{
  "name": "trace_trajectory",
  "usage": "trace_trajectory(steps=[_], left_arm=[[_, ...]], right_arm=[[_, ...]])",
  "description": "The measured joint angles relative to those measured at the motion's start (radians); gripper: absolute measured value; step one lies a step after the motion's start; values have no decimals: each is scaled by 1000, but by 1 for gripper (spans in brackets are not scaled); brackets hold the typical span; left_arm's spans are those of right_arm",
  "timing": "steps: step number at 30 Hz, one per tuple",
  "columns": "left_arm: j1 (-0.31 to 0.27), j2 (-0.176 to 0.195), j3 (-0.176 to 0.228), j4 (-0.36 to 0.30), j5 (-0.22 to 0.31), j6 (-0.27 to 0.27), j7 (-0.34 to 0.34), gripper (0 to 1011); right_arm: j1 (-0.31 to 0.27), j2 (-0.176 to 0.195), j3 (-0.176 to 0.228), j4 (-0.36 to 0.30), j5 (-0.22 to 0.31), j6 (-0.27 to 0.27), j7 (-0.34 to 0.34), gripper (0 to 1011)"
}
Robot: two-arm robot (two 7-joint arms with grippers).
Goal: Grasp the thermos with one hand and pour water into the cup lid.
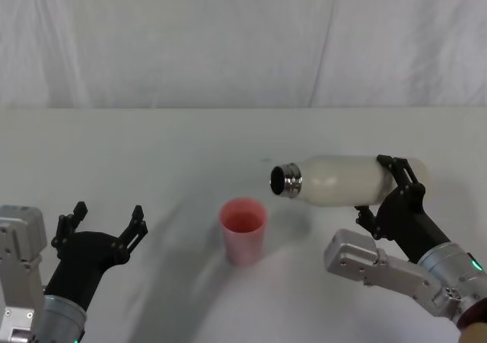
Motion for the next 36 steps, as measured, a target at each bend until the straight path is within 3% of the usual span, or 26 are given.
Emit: trace_trajectory(steps=[20,36], left_arm=[[0,0,0,0,0,0,0,1001],[0,0,0,0,0,0,0,1001]], right_arm=[[46,22,-43,30,-67,-3,-1,960],[87,45,-69,42,-71,-19,42,960]])
